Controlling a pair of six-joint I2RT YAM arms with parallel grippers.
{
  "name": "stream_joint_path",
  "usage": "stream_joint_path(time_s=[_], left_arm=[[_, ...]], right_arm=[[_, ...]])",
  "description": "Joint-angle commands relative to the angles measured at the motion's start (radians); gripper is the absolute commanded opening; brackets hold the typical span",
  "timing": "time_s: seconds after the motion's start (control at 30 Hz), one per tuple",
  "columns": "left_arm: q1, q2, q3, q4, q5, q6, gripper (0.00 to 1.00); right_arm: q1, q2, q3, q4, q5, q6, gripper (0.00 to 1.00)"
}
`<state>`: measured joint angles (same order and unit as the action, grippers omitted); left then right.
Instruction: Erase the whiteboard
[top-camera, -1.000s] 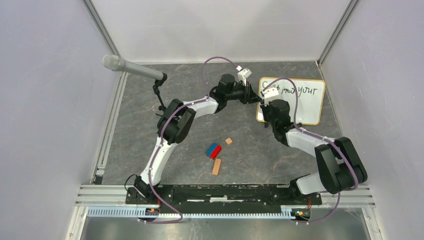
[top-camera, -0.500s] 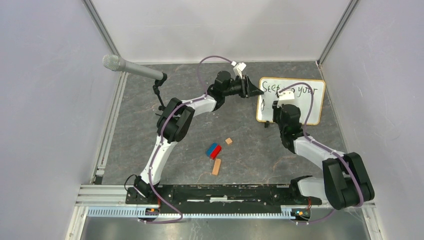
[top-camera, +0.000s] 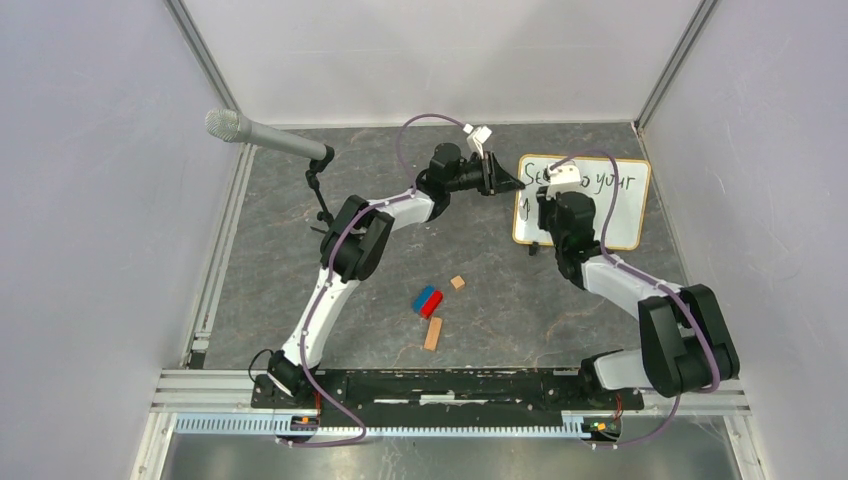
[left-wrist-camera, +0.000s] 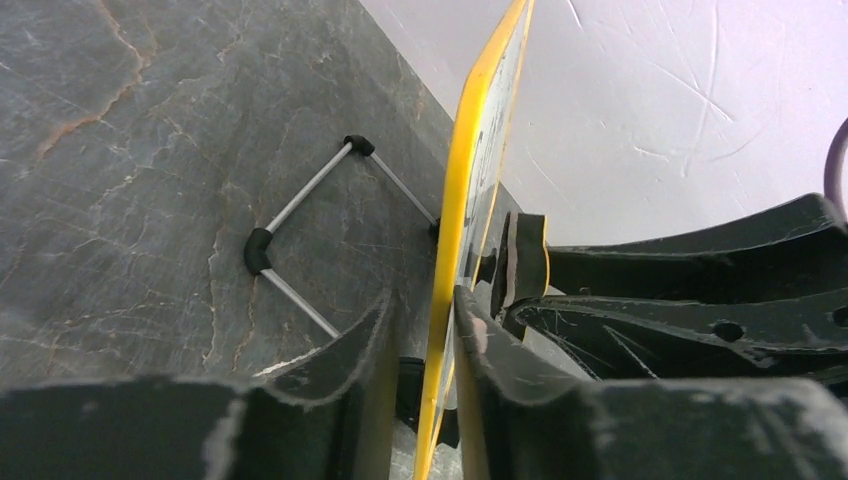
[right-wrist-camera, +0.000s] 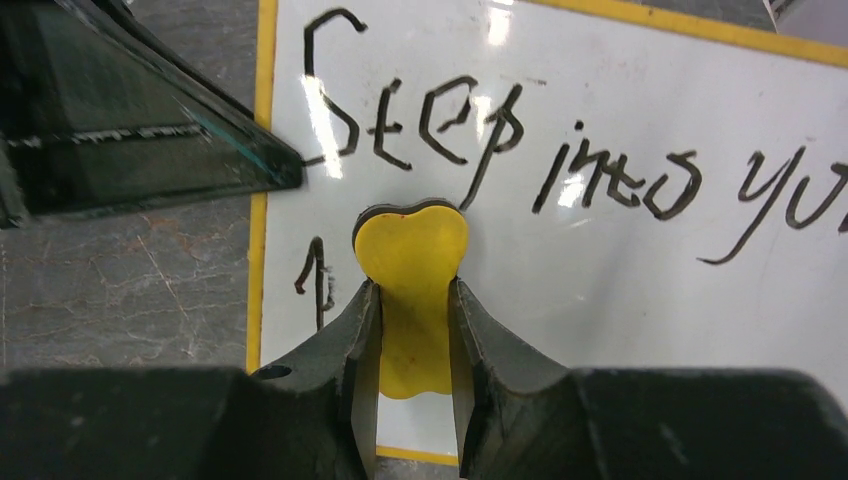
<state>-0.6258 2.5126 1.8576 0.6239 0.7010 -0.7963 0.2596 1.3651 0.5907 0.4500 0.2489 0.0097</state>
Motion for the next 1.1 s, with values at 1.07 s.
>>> stream_joint_path(time_s=[1.07], left_arm=[[-0.018, -0.038, 0.012, 0.007, 0.086, 0.061, 0.02]], right_arm=[[-0.03, -0.009, -0.051, -0.07, 0.183, 0.027, 0.06]])
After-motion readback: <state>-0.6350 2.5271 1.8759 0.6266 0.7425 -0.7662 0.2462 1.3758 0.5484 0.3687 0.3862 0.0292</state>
